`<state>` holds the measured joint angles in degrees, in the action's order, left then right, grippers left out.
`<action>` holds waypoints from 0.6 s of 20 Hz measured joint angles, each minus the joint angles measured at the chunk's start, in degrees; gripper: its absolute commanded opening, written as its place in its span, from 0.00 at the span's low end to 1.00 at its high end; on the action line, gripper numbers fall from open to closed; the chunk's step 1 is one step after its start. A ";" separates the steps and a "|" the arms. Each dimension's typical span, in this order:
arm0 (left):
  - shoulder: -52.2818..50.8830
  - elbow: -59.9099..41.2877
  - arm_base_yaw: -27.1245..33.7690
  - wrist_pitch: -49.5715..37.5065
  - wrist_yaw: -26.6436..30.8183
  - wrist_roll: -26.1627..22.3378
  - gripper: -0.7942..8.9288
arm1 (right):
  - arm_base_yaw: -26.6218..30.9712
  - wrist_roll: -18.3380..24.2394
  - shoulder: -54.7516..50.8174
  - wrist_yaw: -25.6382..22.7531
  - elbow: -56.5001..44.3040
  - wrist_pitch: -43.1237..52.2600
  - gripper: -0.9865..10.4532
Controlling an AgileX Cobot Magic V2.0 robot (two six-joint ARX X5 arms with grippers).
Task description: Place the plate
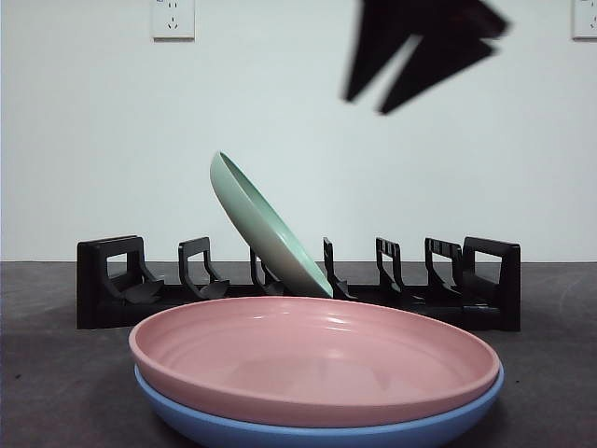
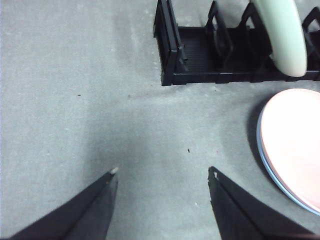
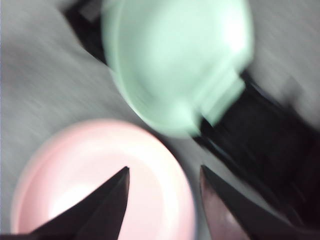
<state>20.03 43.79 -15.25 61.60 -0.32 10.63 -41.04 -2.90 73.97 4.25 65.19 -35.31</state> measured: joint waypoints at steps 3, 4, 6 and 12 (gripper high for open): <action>-0.68 0.00 0.00 0.44 0.00 0.74 0.37 | -4.17 -0.37 6.80 -1.31 3.93 5.60 0.28; -0.68 0.00 0.00 0.42 0.00 0.76 0.37 | -5.11 -0.37 8.70 -1.31 5.05 6.93 0.28; -0.68 0.00 0.00 0.42 0.00 0.79 0.37 | -6.95 -0.39 13.00 -2.54 8.04 8.11 0.28; -0.68 0.00 0.00 0.42 0.00 0.81 0.37 | -8.85 -0.39 23.52 -8.31 15.85 9.44 0.28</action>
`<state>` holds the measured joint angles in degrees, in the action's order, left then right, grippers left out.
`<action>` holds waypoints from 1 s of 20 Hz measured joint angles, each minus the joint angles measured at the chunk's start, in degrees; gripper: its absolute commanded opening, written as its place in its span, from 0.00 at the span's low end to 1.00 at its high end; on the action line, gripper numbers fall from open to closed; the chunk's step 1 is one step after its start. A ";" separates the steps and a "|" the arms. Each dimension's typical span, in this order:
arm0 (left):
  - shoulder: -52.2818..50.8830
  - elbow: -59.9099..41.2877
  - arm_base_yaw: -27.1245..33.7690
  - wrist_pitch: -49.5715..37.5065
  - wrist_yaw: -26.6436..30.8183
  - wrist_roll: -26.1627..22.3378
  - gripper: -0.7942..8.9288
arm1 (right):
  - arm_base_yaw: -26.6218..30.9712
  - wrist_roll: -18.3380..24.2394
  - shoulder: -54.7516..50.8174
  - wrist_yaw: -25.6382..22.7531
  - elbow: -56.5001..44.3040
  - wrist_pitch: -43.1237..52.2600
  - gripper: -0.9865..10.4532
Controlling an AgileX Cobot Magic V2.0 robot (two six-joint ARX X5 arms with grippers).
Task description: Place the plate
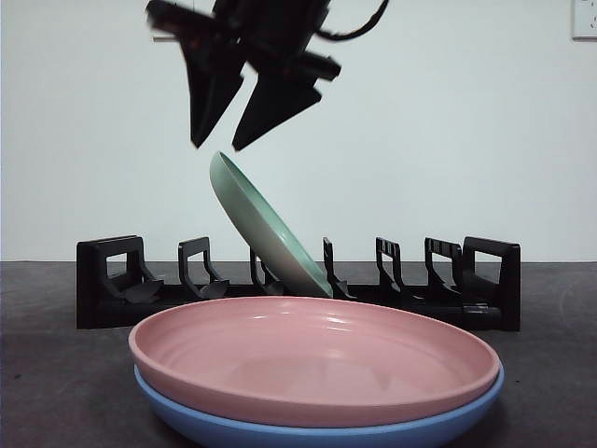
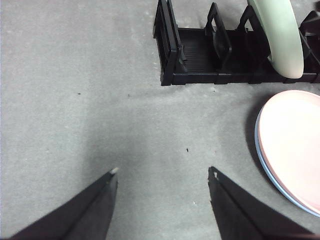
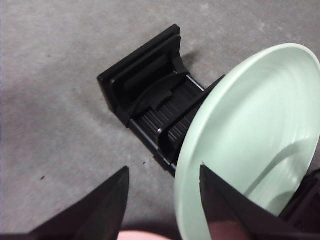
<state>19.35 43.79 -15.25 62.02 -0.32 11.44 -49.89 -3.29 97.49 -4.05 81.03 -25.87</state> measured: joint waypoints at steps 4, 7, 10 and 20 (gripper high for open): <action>0.00 0.00 0.00 -0.02 0.02 0.04 0.37 | 0.20 0.00 3.87 -0.44 0.57 2.01 0.28; 0.00 0.00 0.00 -0.02 0.26 0.11 0.37 | 0.39 0.00 4.87 -0.46 0.57 2.14 0.11; 0.00 0.00 0.00 -0.02 0.26 0.11 0.37 | 0.39 -0.24 4.87 -0.46 0.57 2.99 0.10; 0.00 0.00 0.00 -0.46 0.31 0.13 0.37 | -0.33 -1.07 -3.69 1.51 0.68 2.19 0.10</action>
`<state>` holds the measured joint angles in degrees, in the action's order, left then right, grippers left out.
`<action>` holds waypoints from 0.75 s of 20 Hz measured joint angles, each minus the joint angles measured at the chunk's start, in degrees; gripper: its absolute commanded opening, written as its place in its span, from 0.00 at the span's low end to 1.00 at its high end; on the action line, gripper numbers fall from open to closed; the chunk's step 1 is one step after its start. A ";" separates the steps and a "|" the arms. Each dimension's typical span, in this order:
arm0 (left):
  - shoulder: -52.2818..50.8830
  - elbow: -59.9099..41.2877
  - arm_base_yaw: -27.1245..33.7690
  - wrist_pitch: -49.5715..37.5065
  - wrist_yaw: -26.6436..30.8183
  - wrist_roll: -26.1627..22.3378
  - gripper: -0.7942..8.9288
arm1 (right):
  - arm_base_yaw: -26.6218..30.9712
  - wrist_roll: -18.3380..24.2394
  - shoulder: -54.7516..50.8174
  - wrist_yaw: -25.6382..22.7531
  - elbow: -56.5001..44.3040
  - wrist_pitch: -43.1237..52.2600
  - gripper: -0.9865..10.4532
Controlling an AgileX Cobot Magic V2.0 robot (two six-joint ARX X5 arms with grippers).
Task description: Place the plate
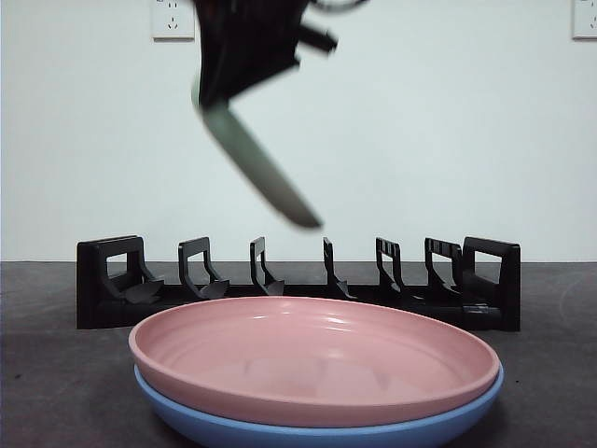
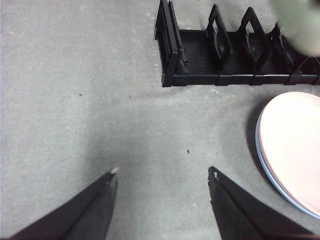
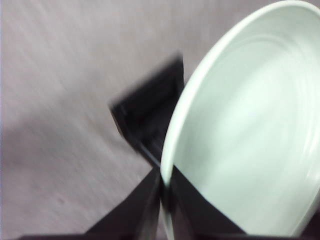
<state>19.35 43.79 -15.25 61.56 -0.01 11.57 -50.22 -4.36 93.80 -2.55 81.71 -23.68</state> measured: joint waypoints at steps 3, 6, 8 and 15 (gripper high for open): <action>0.00 0.00 0.00 -0.59 0.00 0.00 0.37 | 0.00 0.02 -4.59 0.85 0.24 -0.13 0.10; 0.00 0.00 0.00 -1.25 0.02 0.00 0.37 | 0.04 0.11 -8.81 1.03 0.24 -3.17 0.10; 0.00 0.00 0.00 -1.55 0.02 0.00 0.37 | -0.04 1.09 -11.76 1.05 0.24 -7.45 0.10; 0.00 0.00 0.00 -2.86 0.04 1.33 0.37 | -2.56 4.02 -24.41 -2.08 -11.72 -17.90 0.10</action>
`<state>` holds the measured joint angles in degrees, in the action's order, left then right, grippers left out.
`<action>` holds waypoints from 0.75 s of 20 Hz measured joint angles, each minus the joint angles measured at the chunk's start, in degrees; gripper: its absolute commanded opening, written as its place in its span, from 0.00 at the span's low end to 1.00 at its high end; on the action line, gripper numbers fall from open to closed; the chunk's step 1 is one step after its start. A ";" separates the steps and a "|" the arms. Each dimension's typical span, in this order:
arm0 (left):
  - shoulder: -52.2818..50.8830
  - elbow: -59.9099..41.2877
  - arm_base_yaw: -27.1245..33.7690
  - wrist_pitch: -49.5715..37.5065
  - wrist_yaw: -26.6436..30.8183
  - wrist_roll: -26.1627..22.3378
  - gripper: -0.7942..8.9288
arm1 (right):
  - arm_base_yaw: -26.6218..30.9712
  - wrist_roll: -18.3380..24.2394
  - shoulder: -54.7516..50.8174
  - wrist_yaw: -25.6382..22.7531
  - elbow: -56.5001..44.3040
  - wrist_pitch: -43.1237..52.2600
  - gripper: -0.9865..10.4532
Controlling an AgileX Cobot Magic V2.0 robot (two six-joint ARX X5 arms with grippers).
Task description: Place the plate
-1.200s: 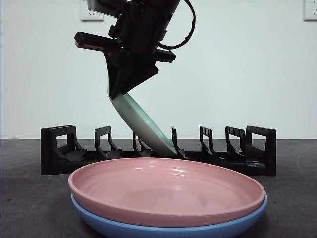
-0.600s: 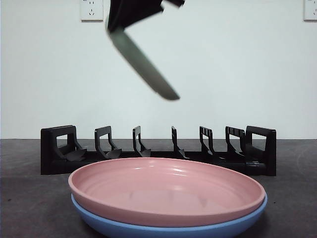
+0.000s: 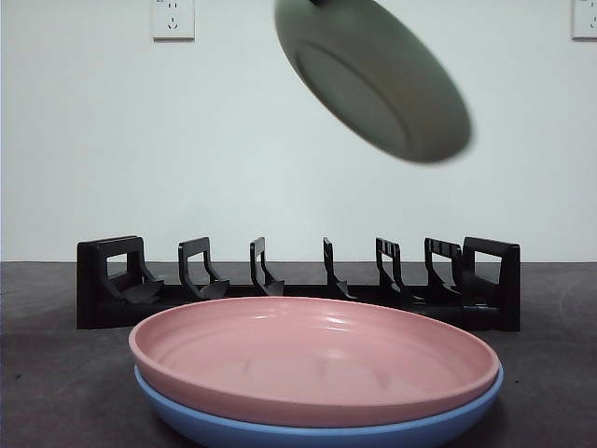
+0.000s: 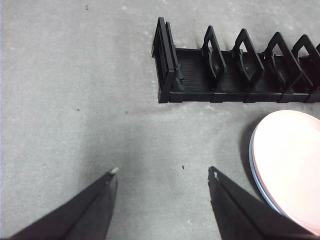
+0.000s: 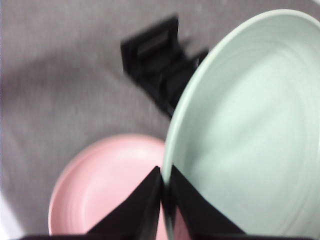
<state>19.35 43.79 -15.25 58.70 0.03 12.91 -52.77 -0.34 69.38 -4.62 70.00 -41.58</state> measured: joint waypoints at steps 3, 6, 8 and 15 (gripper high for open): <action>0.00 0.00 0.00 -0.20 0.00 0.02 0.37 | -3.26 0.68 -9.07 -3.50 -12.11 -1.36 0.10; 0.00 0.00 0.00 -0.24 0.00 0.70 0.37 | -8.52 3.08 -16.59 -10.05 -18.56 -7.74 0.10; 0.00 0.00 0.00 -0.24 0.00 1.27 0.37 | -12.22 5.40 -18.23 -13.40 -19.02 -14.29 0.10; 0.00 0.00 0.00 -0.22 0.00 1.53 0.37 | -21.79 22.45 -15.98 -15.30 -19.10 -15.37 0.10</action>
<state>19.35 43.79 -15.25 58.48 0.03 14.44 -74.56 22.11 53.41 -19.92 50.89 -56.95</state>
